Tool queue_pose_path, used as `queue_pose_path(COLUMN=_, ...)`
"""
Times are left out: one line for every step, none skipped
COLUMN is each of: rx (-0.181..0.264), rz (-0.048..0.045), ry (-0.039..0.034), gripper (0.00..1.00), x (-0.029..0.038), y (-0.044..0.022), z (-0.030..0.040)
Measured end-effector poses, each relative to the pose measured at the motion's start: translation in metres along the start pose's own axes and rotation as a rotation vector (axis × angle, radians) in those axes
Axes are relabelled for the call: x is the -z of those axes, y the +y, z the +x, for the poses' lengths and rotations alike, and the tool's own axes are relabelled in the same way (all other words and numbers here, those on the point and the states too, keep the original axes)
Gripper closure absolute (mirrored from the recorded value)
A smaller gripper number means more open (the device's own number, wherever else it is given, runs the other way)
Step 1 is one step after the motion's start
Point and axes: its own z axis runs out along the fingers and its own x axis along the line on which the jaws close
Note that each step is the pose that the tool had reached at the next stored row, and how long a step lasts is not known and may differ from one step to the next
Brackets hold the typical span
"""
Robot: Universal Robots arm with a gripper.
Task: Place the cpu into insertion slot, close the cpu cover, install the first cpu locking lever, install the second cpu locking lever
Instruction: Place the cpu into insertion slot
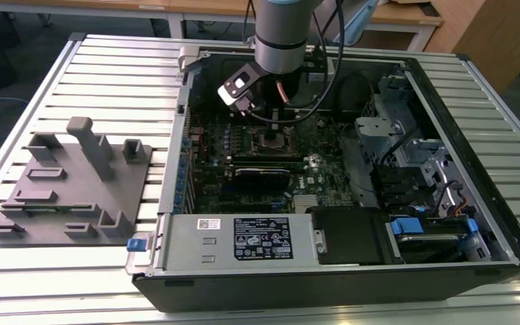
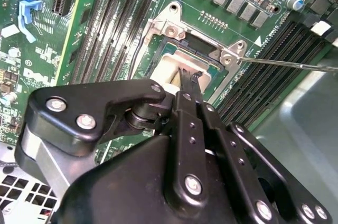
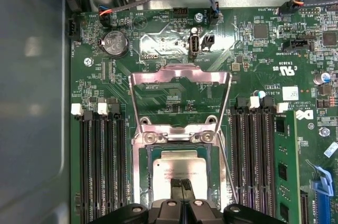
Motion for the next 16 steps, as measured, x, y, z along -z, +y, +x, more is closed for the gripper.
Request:
queue_pose_path(rx=-0.002, rz=0.0001, ry=-0.0003, gripper=0.90, x=-0.0002, y=0.0000, z=-0.0001)
queue_pose_path(rx=-0.004, rz=0.0001, ry=-0.0005, gripper=0.90, x=-0.0003, y=0.0000, z=-0.0001)
queue_pose_path(rx=-0.006, rz=0.0001, ry=-0.0006, gripper=0.90, x=-0.0004, y=0.0000, z=-0.0001)
queue_pose_path(rx=-0.008, rz=0.0000, ry=-0.0005, gripper=0.90, x=-0.0007, y=0.0003, z=0.0000)
queue_pose_path(rx=-0.008, rz=-0.0001, ry=-0.0005, gripper=0.90, x=-0.0008, y=0.0009, z=0.0000)
queue_pose_path(rx=-0.009, rz=0.0000, ry=-0.0006, gripper=0.90, x=-0.0009, y=0.0011, z=0.0000)
queue_pose_path(rx=-0.009, rz=0.0000, ry=-0.0006, gripper=0.90, x=-0.0010, y=0.0011, z=0.0000)
queue_pose_path(rx=-0.009, rz=0.0000, ry=-0.0007, gripper=0.90, x=-0.0010, y=0.0011, z=0.0000)
queue_pose_path(rx=-0.009, rz=-0.0002, ry=-0.0003, gripper=0.90, x=-0.0014, y=0.0011, z=0.0000)
queue_pose_path(rx=-0.009, rz=-0.0003, ry=-0.0002, gripper=0.90, x=-0.0022, y=0.0012, z=0.0001)
queue_pose_path(rx=-0.009, rz=-0.0002, ry=-0.0004, gripper=0.90, x=-0.0028, y=0.0011, z=0.0000)
queue_pose_path(rx=-0.009, rz=-0.0001, ry=-0.0006, gripper=0.90, x=-0.0029, y=0.0011, z=-0.0001)
queue_pose_path(rx=-0.009, rz=0.0000, ry=-0.0006, gripper=0.90, x=-0.0029, y=0.0011, z=-0.0001)
queue_pose_path(rx=-0.009, rz=0.0000, ry=-0.0007, gripper=0.90, x=-0.0029, y=0.0011, z=-0.0001)
queue_pose_path(rx=-0.009, rz=0.0000, ry=-0.0007, gripper=0.90, x=-0.0030, y=0.0011, z=-0.0001)
queue_pose_path(rx=-0.009, rz=-0.0001, ry=-0.0004, gripper=0.90, x=-0.0033, y=0.0014, z=0.0000)
